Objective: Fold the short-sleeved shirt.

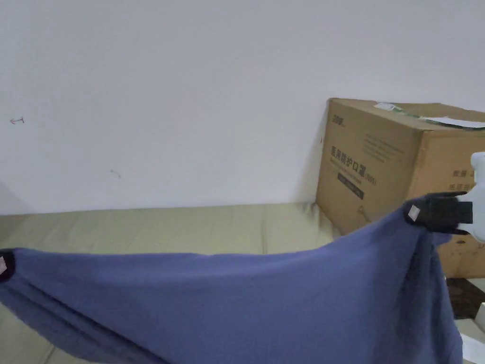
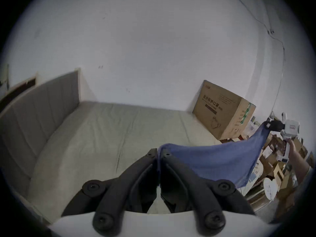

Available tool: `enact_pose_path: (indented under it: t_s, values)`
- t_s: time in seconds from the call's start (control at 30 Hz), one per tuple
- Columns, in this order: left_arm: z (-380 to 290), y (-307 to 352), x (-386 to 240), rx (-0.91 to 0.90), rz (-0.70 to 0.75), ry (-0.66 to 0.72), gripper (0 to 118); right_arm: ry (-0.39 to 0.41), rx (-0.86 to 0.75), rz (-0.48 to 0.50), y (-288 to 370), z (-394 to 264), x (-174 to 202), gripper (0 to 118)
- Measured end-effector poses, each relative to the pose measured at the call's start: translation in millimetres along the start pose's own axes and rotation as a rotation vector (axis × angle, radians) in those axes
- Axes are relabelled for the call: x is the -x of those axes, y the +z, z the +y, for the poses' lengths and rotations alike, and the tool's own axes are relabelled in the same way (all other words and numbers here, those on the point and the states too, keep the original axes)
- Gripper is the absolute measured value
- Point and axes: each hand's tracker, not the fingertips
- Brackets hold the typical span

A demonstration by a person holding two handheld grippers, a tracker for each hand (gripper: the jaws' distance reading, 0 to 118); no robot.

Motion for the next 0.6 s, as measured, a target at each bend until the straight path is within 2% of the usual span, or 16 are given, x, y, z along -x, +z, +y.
enact_pose_path:
  t_s: [0.17,0.3,0.47,0.6]
  values:
    - [64.6,-19.1,-24.4,0.004,-0.029,-0.044,1,-0.027,-0.037,-0.018,7.8,54.9,-8.6,0]
    - [101.4,-38.0,-35.6,-0.005,0.008,-0.110,1,-0.012,-0.066,-0.049,-3.7,97.5,-10.8,0]
    - [147.4,-68.3,-32.8,-0.028,0.048,-0.119,1,0.042,-0.075,-0.092,-44.2,154.7,-5.2,0]
    - [184.5,-103.4,-21.3,-0.047,0.065,-0.104,1,0.025,-0.077,-0.110,-92.1,198.9,-2.4,0]
